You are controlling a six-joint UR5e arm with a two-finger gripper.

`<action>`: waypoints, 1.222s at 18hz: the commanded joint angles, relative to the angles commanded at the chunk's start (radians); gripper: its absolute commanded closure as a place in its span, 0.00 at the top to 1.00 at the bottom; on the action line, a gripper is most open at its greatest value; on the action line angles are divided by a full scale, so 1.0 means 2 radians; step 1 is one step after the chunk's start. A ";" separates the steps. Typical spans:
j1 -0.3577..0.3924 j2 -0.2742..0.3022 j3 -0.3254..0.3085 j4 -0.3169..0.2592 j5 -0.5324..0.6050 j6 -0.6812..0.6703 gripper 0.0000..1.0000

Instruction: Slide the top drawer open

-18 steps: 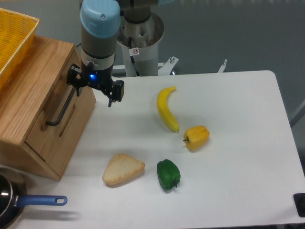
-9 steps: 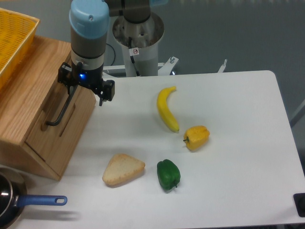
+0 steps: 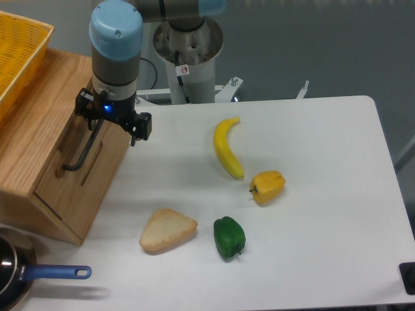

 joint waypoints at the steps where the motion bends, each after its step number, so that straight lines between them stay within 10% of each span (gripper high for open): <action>1: 0.000 0.000 0.000 0.000 0.000 0.000 1.00; 22: -0.008 -0.012 0.002 0.003 0.000 -0.008 1.00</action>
